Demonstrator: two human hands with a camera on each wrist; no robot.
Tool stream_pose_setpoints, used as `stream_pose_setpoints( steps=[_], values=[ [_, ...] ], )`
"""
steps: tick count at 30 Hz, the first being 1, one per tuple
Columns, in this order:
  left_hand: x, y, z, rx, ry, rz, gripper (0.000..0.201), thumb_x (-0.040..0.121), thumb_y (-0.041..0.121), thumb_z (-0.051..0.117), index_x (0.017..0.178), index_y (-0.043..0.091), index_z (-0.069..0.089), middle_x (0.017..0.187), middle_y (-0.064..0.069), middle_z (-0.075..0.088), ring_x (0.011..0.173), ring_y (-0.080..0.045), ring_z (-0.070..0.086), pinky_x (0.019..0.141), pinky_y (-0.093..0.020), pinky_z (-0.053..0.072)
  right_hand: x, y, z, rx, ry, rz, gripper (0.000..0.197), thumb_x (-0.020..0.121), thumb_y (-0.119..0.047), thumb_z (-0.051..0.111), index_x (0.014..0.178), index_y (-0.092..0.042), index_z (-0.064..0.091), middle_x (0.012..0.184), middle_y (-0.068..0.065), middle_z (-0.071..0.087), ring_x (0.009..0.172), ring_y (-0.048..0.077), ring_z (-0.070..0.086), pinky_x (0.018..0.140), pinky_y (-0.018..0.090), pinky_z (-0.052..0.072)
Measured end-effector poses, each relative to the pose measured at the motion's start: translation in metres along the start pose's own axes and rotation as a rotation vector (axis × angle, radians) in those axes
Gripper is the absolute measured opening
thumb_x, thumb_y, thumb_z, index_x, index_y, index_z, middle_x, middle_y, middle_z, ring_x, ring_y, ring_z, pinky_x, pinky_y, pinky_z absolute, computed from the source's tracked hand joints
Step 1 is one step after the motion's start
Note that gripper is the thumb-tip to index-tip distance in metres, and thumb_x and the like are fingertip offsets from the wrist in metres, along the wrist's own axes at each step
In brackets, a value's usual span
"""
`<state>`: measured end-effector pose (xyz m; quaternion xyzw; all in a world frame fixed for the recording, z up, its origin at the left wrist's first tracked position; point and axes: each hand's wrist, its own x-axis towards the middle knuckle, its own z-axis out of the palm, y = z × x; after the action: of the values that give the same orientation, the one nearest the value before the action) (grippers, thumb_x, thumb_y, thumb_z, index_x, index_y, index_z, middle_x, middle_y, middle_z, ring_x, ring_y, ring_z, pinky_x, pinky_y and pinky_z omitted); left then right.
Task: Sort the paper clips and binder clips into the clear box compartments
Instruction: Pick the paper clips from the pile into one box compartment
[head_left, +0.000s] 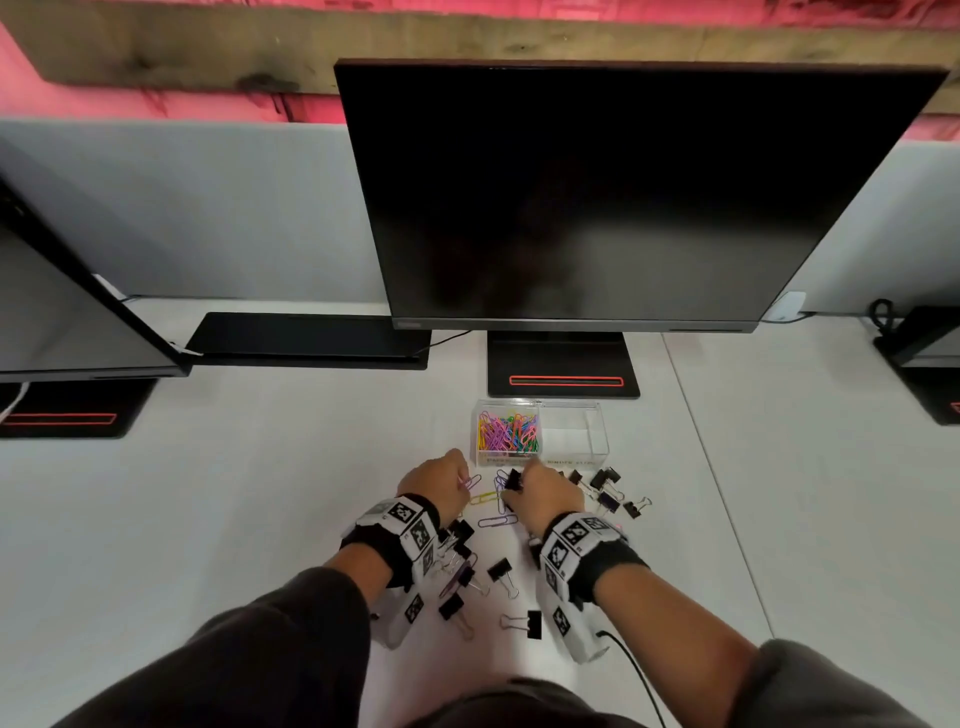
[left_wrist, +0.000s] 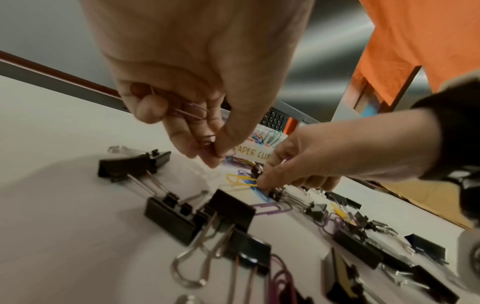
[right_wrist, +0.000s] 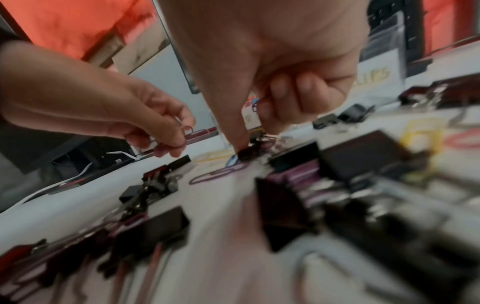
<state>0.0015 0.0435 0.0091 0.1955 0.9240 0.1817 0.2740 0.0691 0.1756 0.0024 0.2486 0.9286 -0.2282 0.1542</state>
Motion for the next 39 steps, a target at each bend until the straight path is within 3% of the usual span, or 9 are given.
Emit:
stream_pose_setpoints(
  steps=[4, 8, 12, 15, 18, 23, 28, 34, 39],
  values=[
    [-0.006, -0.013, 0.000, -0.052, -0.026, 0.053, 0.039, 0.093, 0.009, 0.038, 0.131, 0.020, 0.043, 0.114, -0.010, 0.064, 0.105, -0.028, 0.060, 0.090, -0.032, 0.045, 0.000, -0.006, 0.000, -0.023, -0.042, 0.006, 0.029, 0.089, -0.030, 0.050, 0.106, -0.006, 0.052, 0.102, 0.010, 0.067, 0.093, 0.027, 0.064, 0.069, 0.029, 0.044],
    [-0.008, -0.010, 0.001, -0.111, 0.004, 0.041, 0.018, 0.097, 0.014, 0.032, 0.103, 0.015, 0.049, 0.116, -0.013, 0.063, 0.105, -0.030, 0.059, 0.088, -0.032, 0.044, -0.011, 0.015, -0.019, 0.029, 0.016, 0.000, 0.031, 0.090, -0.036, 0.050, 0.105, -0.009, 0.054, 0.099, 0.007, 0.066, 0.093, 0.024, 0.062, 0.077, 0.031, 0.048],
    [-0.007, 0.004, 0.002, 0.055, -0.073, 0.102, 0.025, 0.094, 0.032, 0.040, 0.110, 0.014, 0.045, 0.100, -0.010, 0.063, 0.091, -0.027, 0.059, 0.085, -0.032, 0.044, -0.025, 0.051, -0.035, -0.103, -0.030, 0.097, 0.028, 0.089, -0.033, 0.049, 0.106, -0.011, 0.053, 0.111, 0.006, 0.064, 0.103, 0.024, 0.059, 0.080, 0.031, 0.043],
    [0.004, 0.010, 0.004, 0.313, -0.211, 0.261, 0.058, 0.088, 0.041, 0.052, 0.138, 0.025, 0.029, 0.124, -0.007, 0.059, 0.105, -0.028, 0.060, 0.093, -0.035, 0.045, -0.029, 0.056, -0.036, -0.124, -0.036, 0.123, 0.038, 0.088, -0.039, 0.051, 0.116, -0.013, 0.049, 0.116, 0.006, 0.063, 0.107, 0.025, 0.059, 0.087, 0.034, 0.045],
    [0.019, 0.013, 0.003, 0.538, -0.323, 0.359, 0.075, 0.085, 0.040, 0.056, 0.147, 0.030, 0.014, 0.142, -0.010, 0.045, 0.124, -0.031, 0.051, 0.102, -0.038, 0.041, -0.031, 0.043, -0.033, -0.142, -0.027, -0.029, 0.039, 0.089, -0.036, 0.050, 0.124, -0.018, 0.045, 0.112, 0.006, 0.066, 0.103, 0.026, 0.062, 0.082, 0.033, 0.047],
    [0.027, 0.017, 0.006, 0.545, -0.259, 0.409, 0.054, 0.087, 0.041, 0.058, 0.133, 0.023, 0.037, 0.134, -0.006, 0.054, 0.116, -0.027, 0.057, 0.097, -0.035, 0.042, -0.025, 0.028, -0.020, -0.265, -0.122, -0.103, 0.046, 0.086, -0.047, 0.051, 0.116, -0.012, 0.049, 0.111, 0.006, 0.066, 0.102, 0.026, 0.063, 0.080, 0.034, 0.047],
    [0.029, 0.019, 0.012, 0.592, -0.202, 0.420, 0.033, 0.095, 0.036, 0.046, 0.119, 0.014, 0.052, 0.125, -0.008, 0.059, 0.111, -0.028, 0.058, 0.096, -0.036, 0.040, -0.016, 0.024, -0.014, -0.262, -0.113, -0.076, 0.031, 0.090, -0.024, 0.046, 0.114, -0.005, 0.049, 0.113, 0.011, 0.065, 0.104, 0.029, 0.061, 0.080, 0.034, 0.046],
    [0.020, 0.014, 0.015, 0.683, -0.185, 0.399, 0.039, 0.101, 0.031, 0.030, 0.123, 0.003, 0.046, 0.132, -0.015, 0.047, 0.114, -0.031, 0.054, 0.098, -0.041, 0.037, -0.020, 0.051, -0.034, -0.230, 0.027, -0.137, 0.033, 0.093, -0.031, 0.045, 0.122, -0.016, 0.043, 0.102, 0.007, 0.069, 0.093, 0.026, 0.065, 0.071, 0.029, 0.045],
    [0.008, 0.008, 0.007, 0.499, -0.175, 0.368, 0.036, 0.102, 0.026, 0.025, 0.119, 0.002, 0.046, 0.122, -0.016, 0.056, 0.107, -0.032, 0.057, 0.093, -0.037, 0.039, -0.030, 0.059, -0.028, -0.360, -0.164, -0.305, 0.030, 0.092, -0.028, 0.047, 0.121, -0.020, 0.047, 0.108, 0.004, 0.068, 0.100, 0.024, 0.063, 0.080, 0.030, 0.046]
  ],
)
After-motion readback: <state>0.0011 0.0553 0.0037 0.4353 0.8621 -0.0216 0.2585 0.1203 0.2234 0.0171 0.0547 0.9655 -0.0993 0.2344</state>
